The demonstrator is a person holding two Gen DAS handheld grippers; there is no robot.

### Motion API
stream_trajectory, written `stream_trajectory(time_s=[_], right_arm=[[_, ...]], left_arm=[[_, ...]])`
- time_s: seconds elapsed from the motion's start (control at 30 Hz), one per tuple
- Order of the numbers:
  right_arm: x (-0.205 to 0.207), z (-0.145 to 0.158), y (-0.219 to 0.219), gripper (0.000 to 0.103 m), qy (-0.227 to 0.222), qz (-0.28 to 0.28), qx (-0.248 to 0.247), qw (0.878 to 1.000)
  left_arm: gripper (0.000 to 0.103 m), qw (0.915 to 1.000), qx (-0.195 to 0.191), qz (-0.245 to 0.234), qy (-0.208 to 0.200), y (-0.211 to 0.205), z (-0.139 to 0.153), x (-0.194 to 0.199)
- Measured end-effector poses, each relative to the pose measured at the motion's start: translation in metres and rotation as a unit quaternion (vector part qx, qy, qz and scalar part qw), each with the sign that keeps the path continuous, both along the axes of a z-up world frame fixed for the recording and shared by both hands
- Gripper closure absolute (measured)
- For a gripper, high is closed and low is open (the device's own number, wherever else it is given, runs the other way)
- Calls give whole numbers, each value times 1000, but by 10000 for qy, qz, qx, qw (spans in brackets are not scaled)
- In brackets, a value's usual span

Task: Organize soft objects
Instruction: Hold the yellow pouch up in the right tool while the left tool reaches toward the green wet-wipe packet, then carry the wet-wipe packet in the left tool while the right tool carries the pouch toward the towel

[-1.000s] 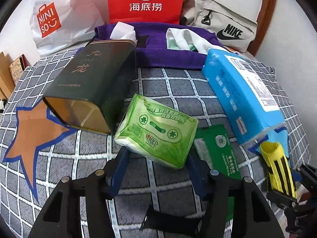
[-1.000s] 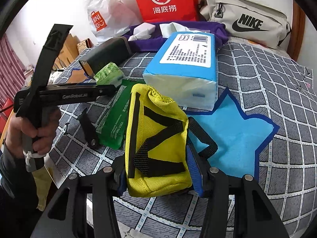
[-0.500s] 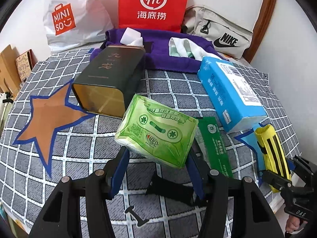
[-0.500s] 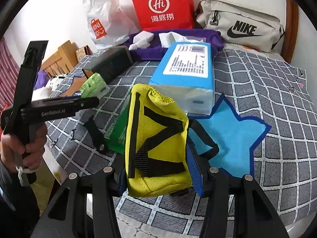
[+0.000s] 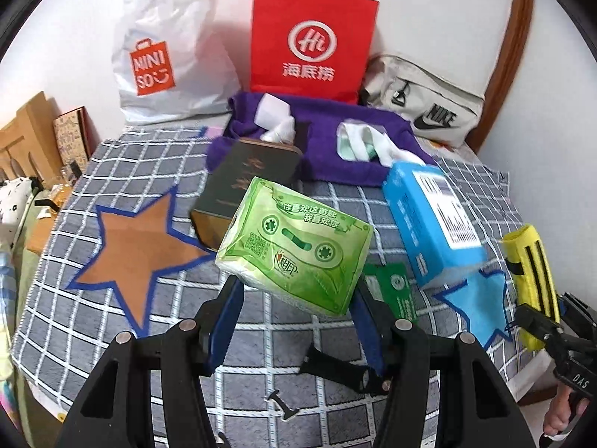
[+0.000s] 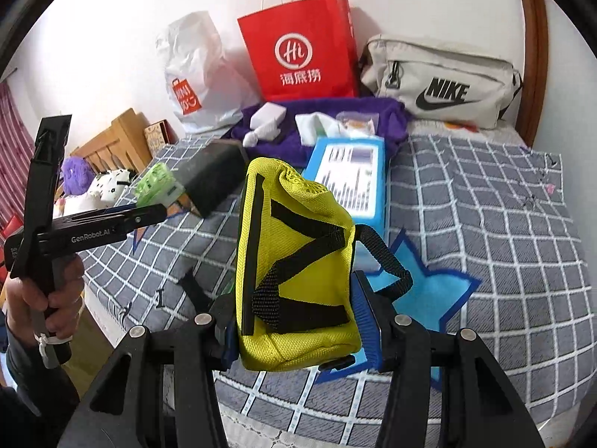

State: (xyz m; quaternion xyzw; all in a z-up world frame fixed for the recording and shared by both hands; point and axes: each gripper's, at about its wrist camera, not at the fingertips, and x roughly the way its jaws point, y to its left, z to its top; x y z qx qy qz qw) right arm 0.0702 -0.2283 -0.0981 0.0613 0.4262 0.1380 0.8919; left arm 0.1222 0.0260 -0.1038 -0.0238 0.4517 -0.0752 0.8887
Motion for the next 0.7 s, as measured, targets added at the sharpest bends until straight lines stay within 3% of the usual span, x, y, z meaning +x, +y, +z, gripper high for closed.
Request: stream_trajectory(time_s=[0.33,0.7], right_arm=[[33,31,-4,52,-214,5,29,9998],[82,43,0,52,-313,108,58,9994]], left_arm=[[48,9994,-10,299,-176,19,30,18],[48,9990,36,368,-247,24,47,52]])
